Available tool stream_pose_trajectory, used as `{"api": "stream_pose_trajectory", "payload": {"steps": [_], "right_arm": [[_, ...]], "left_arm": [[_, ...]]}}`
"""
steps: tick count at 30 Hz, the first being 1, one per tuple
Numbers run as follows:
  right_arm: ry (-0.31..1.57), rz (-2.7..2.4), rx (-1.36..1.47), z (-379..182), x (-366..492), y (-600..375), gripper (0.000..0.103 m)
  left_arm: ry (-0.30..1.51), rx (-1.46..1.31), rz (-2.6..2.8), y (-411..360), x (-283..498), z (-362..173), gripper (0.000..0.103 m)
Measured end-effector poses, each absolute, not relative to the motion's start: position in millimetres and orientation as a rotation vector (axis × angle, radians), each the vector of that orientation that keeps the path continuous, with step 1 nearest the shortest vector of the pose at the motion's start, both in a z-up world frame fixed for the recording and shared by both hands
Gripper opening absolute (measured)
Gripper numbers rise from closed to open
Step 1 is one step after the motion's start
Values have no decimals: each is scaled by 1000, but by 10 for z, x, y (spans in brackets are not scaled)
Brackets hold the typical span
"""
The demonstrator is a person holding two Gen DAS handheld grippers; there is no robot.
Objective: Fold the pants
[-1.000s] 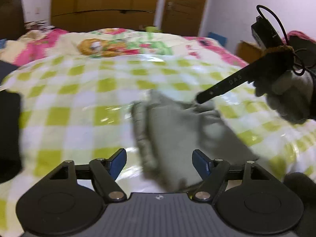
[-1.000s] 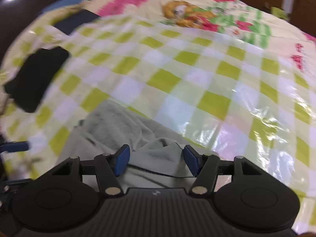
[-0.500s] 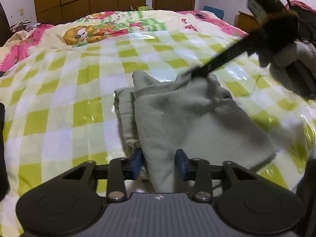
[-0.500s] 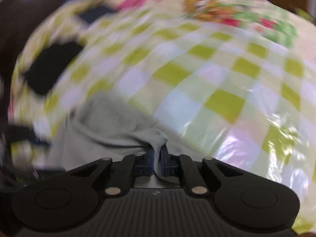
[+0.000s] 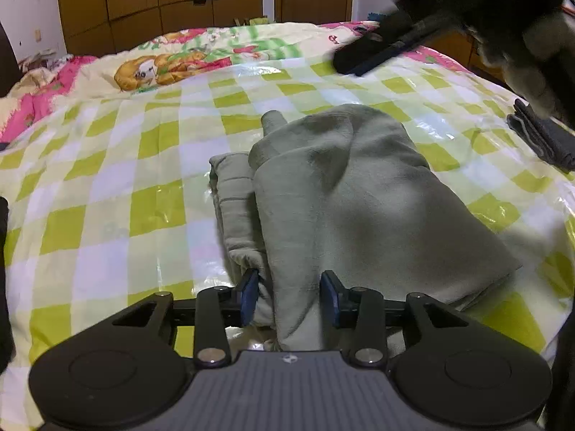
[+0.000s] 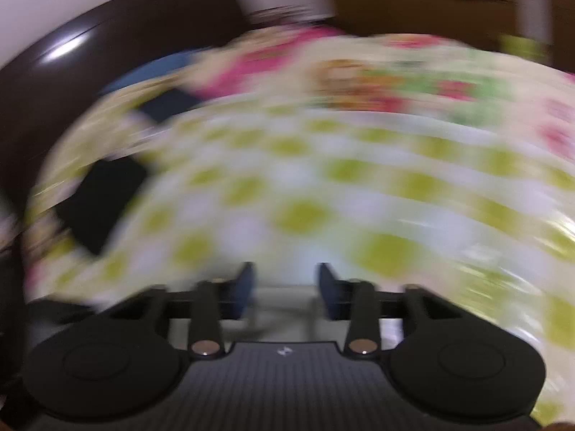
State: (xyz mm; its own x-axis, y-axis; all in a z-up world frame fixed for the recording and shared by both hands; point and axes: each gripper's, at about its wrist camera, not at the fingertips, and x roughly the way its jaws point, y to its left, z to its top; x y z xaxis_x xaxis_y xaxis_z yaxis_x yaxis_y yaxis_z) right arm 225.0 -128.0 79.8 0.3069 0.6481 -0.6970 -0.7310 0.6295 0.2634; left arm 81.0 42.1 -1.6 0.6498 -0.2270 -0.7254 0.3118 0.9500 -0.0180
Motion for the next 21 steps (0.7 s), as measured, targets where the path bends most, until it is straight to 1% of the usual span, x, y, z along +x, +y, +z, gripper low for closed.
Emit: {"api": "stream_pose_trajectory", "payload": {"steps": [5, 7, 8, 9, 10, 11, 13, 15, 19, 21], "right_arm": [[1023, 1072, -348, 552, 2377, -704, 51], [1079, 1112, -363, 501, 2471, -633, 41], [1094, 1116, -374, 502, 2499, -602, 39], [1111, 1127, -393, 505, 2513, -565, 29], [1123, 1138, -417, 520, 2471, -563, 15], [1136, 1131, -452, 518, 2447, -518, 10], [1156, 1106, -482, 496, 2415, -446, 5], [1163, 1081, -437, 534, 2392, -447, 4], [1126, 1008, -226, 689, 2596, -528, 2], [1136, 952, -118, 627, 2771, -602, 2]], "left_arm": [[775, 165, -308, 356, 749, -29, 54], [771, 158, -314, 366, 742, -35, 54], [772, 148, -317, 379, 749, -40, 55], [773, 139, -320, 391, 759, -45, 56], [774, 127, -324, 408, 770, -49, 56], [775, 118, -327, 423, 778, -50, 56], [770, 105, -330, 436, 784, -51, 56], [764, 99, -331, 444, 773, -51, 56], [762, 102, -335, 443, 778, -53, 56], [758, 115, -332, 428, 774, -77, 54]]}}
